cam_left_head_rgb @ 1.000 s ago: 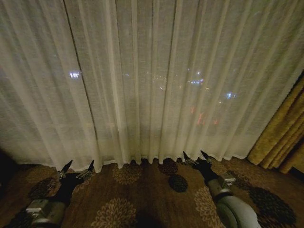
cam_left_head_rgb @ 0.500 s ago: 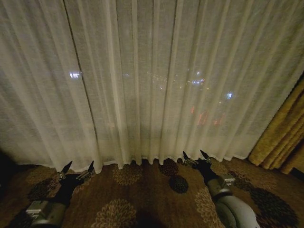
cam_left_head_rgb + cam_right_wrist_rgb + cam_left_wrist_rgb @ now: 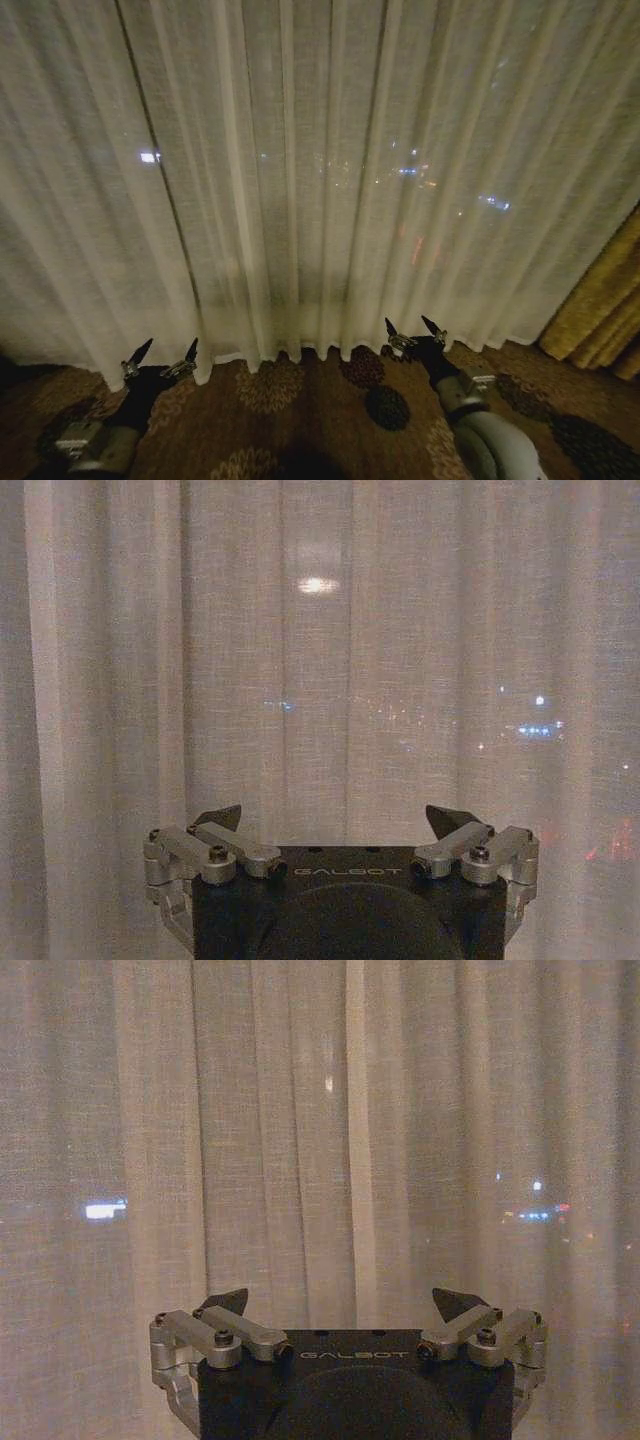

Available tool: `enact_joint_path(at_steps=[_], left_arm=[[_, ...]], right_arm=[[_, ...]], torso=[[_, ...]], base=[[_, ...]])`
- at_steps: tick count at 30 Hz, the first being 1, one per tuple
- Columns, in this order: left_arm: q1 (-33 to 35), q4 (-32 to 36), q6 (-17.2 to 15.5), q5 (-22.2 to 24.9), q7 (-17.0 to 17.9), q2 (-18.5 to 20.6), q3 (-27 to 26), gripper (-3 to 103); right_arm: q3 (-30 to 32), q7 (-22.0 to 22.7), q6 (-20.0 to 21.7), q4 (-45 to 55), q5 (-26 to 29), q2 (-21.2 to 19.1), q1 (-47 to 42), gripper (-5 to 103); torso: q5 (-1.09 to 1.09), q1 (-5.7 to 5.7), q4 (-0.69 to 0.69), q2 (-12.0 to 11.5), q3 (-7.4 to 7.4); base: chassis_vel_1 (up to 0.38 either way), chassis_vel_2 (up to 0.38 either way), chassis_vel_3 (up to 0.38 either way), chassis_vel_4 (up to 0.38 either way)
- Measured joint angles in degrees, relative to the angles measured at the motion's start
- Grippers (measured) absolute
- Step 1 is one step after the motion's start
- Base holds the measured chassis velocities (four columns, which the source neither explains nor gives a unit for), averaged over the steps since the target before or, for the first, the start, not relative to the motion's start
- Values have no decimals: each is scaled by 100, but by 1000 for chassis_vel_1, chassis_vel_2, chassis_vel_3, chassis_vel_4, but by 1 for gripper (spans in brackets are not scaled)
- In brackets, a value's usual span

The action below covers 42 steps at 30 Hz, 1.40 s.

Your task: Open the curtains by pulling them apart, changing their state from closed to fully open.

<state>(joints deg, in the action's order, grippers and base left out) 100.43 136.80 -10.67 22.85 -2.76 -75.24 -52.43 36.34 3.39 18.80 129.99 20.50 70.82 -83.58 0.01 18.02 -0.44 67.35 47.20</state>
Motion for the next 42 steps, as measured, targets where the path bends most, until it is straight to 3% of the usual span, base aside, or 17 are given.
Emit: enact_joint_path(at_steps=[33, 42], left_arm=[[72, 11, 90, -4, -2, -56, -19, 100], [74, 12, 90, -6, -3, -90, -13, 100]], right_arm=[[-85, -5, -6, -59, -24, 25, 50, 100], [-311, -42, -9, 0, -263, 47, -31, 100]], torso=[[0, -3, -1, 1, 0], [0, -4, -1, 2, -1]], base=[[-69, 304, 70, -309], [-85, 298, 76, -283]])
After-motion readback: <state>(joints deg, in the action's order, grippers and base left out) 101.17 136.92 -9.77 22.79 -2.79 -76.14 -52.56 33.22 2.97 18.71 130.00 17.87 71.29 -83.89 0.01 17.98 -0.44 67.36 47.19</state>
